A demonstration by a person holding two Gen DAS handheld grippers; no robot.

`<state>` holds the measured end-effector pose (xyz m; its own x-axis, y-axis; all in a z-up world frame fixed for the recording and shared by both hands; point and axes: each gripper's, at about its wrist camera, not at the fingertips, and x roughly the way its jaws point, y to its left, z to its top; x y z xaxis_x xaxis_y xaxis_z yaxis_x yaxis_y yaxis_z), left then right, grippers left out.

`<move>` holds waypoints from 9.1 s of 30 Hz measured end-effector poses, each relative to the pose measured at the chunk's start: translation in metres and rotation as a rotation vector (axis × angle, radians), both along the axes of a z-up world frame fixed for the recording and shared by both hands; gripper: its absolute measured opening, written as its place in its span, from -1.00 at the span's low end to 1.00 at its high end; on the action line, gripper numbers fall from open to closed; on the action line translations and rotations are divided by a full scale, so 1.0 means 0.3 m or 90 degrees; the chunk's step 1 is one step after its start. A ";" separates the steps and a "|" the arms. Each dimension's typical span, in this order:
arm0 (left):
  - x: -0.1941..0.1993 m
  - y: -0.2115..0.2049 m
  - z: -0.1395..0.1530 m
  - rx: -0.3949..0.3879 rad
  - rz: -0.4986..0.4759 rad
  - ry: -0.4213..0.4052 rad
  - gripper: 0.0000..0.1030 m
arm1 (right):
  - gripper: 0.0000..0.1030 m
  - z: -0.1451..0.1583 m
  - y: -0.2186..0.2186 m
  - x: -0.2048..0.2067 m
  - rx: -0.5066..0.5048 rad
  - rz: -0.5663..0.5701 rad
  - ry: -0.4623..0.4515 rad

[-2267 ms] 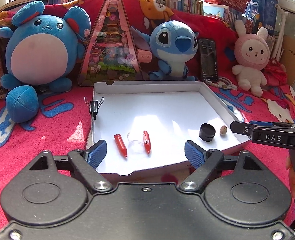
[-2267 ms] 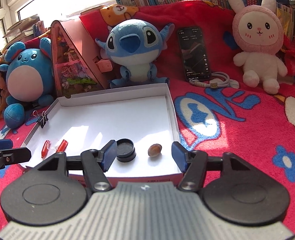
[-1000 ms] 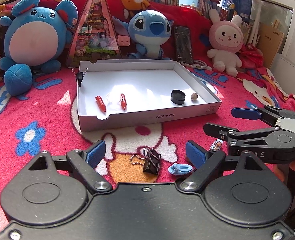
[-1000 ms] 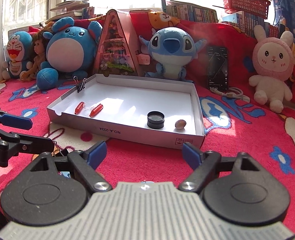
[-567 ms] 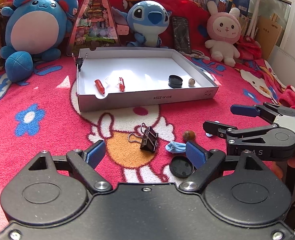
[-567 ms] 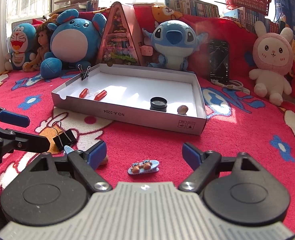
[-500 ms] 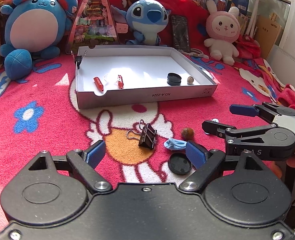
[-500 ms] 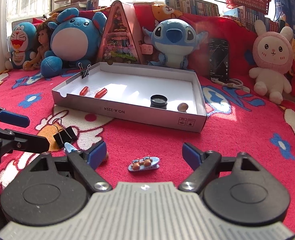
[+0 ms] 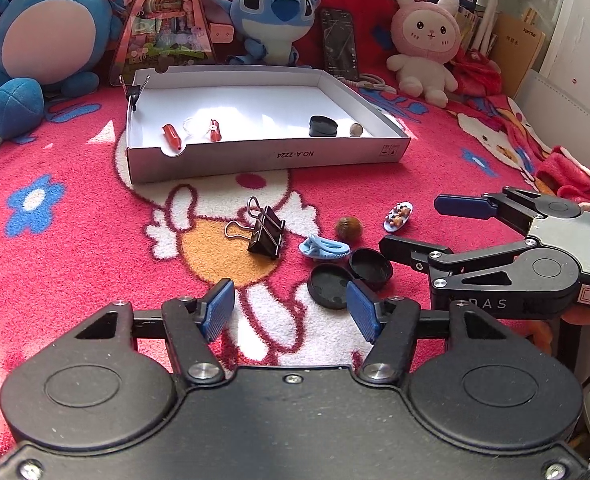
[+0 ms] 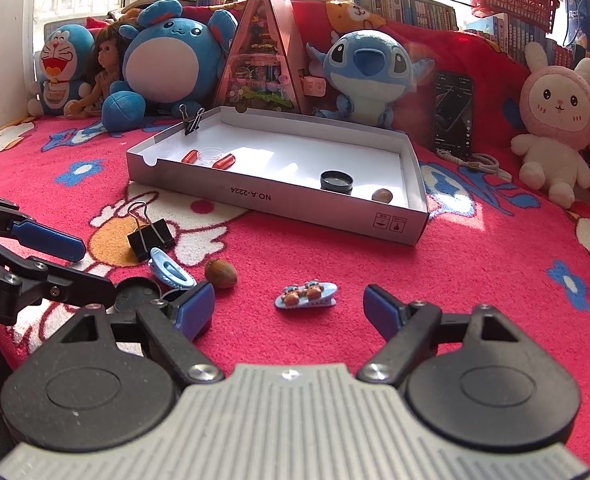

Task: Organize rigid objects
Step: 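Grasp a black lid with the left tool while the right tool grasps a black cap, then carry both into the tray, stack the cap on the caps, open both tools, then withdraw both tools from the tray back over the remaining objects, then grasp the black binder clip with the left tool while the right tool grasps the hair clip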

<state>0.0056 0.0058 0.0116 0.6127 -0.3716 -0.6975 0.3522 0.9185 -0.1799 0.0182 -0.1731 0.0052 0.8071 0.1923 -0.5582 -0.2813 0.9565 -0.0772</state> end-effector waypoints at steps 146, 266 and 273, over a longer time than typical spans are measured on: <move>0.868 -0.004 0.018 0.090 0.160 0.074 -0.41 | -0.28 0.118 0.013 0.693 0.015 -0.075 0.228; 0.076 -0.103 -0.103 0.087 0.099 -0.109 -0.05 | 0.82 -0.096 -0.040 0.031 0.026 -0.052 -0.034; 0.068 -0.110 -0.118 0.088 0.102 -0.129 -0.04 | 0.80 -0.103 -0.031 0.025 0.016 -0.050 -0.042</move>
<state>0.0261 -0.0271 -0.0237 0.7882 -0.1686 -0.5918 0.2160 0.9763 0.0095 0.0258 -0.1823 -0.0258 0.8550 0.1401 -0.4993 -0.2005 0.9773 -0.0691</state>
